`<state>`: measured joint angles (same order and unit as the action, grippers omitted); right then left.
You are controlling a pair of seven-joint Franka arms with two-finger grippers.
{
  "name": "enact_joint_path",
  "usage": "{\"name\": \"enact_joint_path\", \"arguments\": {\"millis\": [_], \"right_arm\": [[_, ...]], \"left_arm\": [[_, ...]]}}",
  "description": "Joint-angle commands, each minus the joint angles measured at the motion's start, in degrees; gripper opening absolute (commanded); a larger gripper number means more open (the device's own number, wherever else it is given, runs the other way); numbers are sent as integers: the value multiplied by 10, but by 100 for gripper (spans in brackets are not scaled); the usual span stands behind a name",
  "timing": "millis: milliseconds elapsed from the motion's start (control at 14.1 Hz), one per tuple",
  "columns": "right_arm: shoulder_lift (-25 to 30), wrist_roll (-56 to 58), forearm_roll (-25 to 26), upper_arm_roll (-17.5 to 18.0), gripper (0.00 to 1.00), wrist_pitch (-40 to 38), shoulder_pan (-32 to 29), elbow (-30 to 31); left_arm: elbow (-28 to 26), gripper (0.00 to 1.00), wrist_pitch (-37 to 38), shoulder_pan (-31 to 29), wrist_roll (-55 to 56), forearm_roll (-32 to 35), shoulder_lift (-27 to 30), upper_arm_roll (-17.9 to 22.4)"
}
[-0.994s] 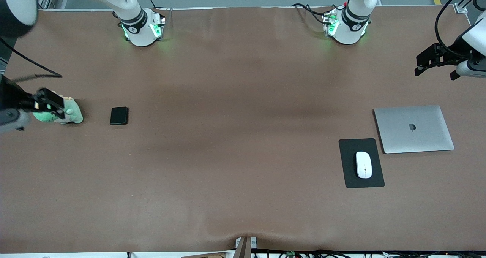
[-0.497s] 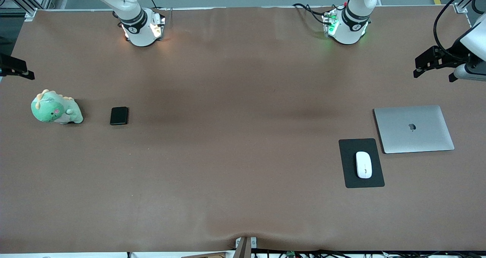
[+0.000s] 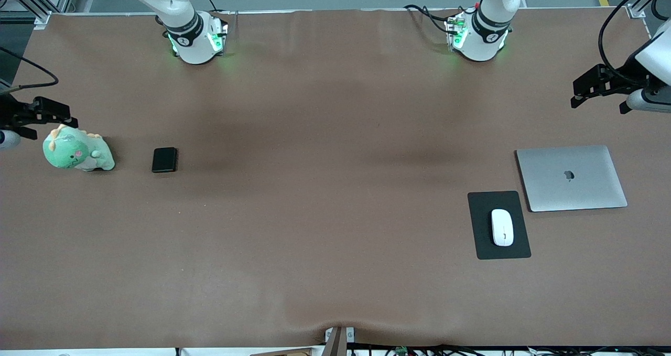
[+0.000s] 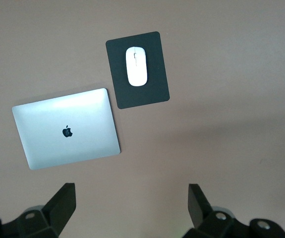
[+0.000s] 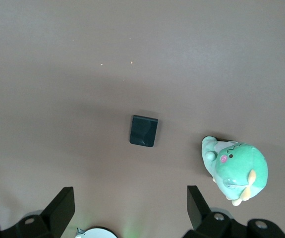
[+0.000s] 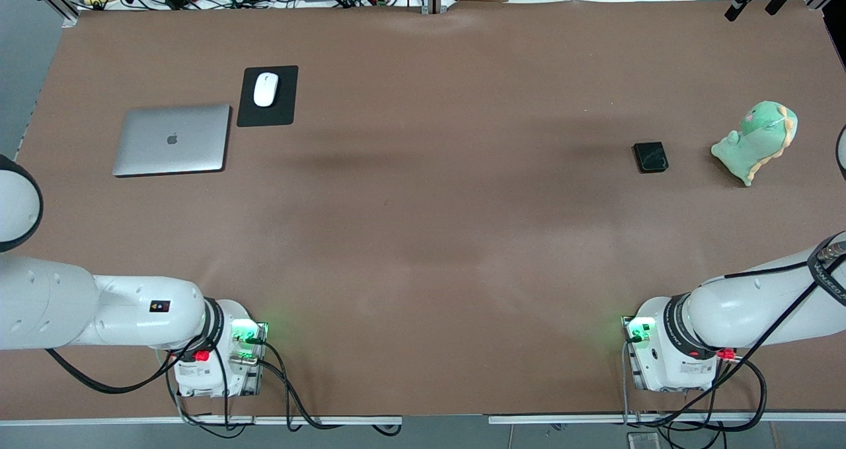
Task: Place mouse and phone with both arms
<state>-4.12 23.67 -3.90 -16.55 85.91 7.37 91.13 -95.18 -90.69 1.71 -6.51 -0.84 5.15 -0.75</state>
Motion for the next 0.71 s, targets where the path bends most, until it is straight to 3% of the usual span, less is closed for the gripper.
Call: {"name": "enact_joint_path", "arguments": {"millis": [0, 71, 639], "right_arm": [[36, -9, 14, 58, 100, 1, -44, 27], [43, -9, 19, 75, 100, 6, -57, 36], [80, -11, 32, 77, 100, 22, -50, 72]], "left_arm": [[16, 100, 13, 0, -7, -7, -7, 1], [17, 100, 13, 0, -4, -7, -7, 1], [43, 100, 13, -5, 5, -3, -16, 3]]}}
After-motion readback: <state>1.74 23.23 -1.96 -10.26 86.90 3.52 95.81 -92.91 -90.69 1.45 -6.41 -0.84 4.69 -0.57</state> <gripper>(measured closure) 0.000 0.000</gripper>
